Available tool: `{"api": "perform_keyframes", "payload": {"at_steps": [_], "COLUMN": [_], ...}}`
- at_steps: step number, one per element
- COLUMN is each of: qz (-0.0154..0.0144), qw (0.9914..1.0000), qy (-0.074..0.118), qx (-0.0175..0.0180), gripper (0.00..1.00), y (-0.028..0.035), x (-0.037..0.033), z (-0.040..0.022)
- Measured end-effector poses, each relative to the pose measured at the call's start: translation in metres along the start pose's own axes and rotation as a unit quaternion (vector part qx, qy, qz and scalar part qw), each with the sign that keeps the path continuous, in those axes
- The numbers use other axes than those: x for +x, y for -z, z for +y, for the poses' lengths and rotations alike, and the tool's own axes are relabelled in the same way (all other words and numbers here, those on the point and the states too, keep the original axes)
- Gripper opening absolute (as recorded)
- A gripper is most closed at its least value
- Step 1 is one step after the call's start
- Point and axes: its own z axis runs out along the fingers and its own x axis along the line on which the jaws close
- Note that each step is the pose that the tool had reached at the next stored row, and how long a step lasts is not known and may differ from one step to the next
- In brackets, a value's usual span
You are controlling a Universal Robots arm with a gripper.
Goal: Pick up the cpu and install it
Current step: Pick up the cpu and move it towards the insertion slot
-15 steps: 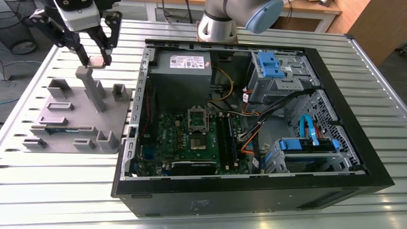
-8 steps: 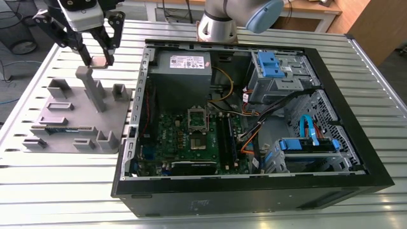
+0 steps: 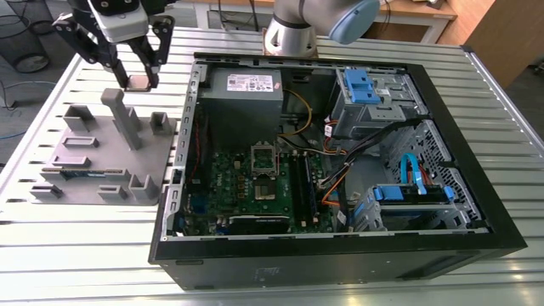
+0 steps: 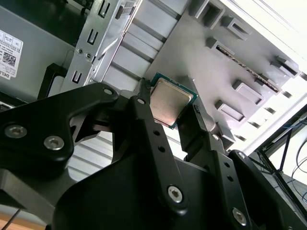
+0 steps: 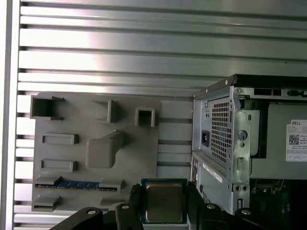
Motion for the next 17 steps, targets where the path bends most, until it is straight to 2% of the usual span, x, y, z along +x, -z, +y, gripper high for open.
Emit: {"api": "perform_keyframes", "payload": {"at_steps": [17], "qz": [0.0], "qw": [1.0], "qy": [0.0], "qx": [0.0], "gripper": [0.47], "y": [-0.0006], "x": [-0.0205], "z": [-0.0004]}}
